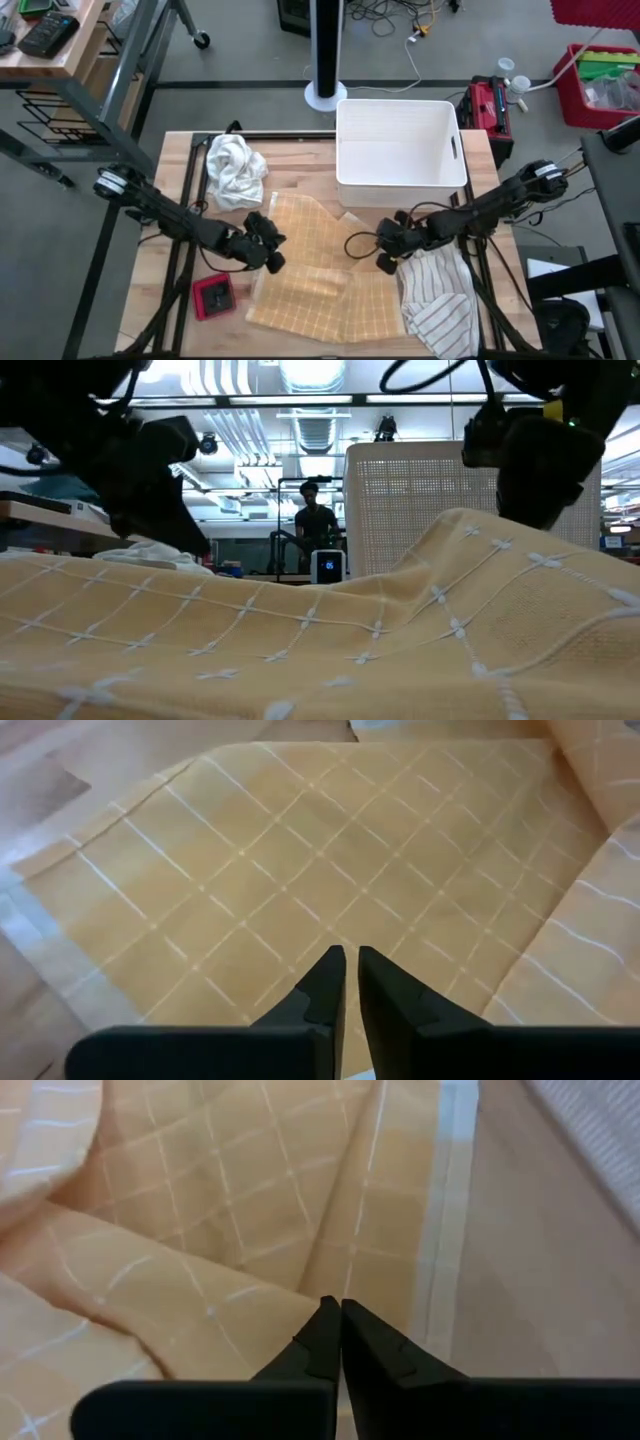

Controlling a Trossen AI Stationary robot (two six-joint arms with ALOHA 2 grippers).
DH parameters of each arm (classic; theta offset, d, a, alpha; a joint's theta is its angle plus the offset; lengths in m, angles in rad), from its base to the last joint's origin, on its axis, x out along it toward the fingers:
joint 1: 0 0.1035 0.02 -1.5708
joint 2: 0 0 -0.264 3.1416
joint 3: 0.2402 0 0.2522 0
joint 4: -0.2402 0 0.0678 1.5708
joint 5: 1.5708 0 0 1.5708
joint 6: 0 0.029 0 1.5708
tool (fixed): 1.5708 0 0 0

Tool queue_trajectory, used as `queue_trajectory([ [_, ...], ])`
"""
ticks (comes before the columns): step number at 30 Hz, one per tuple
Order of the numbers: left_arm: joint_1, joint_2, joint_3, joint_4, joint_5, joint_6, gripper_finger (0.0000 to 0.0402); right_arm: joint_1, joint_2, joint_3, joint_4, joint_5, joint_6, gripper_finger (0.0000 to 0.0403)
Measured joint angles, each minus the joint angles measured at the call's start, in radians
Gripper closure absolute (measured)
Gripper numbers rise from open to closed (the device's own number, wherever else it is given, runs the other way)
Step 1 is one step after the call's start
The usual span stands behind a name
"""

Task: Fold towel
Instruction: Fold the yellow kitchen towel

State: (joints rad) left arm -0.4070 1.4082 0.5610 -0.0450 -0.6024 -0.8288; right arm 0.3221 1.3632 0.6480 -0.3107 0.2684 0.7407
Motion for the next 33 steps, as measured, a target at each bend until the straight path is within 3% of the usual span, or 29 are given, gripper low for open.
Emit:
queue_trajectory([
  [4, 0.006, 0.000, -0.044, 0.039, 0.000, -0.036, 0.0381, 0.000, 0.000, -0.040, 0.017, -0.041, 0.025, 0.0401],
  [15, 0.008, 0.000, -0.139, 0.044, 0.002, -0.198, 0.0392, -0.035, -0.003, -0.149, 0.024, -0.023, 0.087, 0.0402],
  [19, 0.008, 0.000, -0.145, 0.047, 0.071, -0.210, 0.0400, -0.053, -0.014, -0.160, 0.021, 0.004, 0.092, 0.0403],
  [21, 0.008, 0.000, -0.140, 0.046, 0.122, -0.206, 0.0400, -0.056, -0.021, -0.149, 0.004, 0.005, 0.089, 0.0403],
  [26, 0.004, 0.000, -0.111, 0.058, 0.141, -0.183, 0.0400, -0.057, -0.054, -0.065, 0.016, 0.027, 0.036, 0.0403],
  [33, 0.003, 0.000, -0.057, 0.079, 0.257, -0.124, 0.0401, -0.056, 0.015, 0.015, 0.117, -0.065, -0.059, 0.0403],
])
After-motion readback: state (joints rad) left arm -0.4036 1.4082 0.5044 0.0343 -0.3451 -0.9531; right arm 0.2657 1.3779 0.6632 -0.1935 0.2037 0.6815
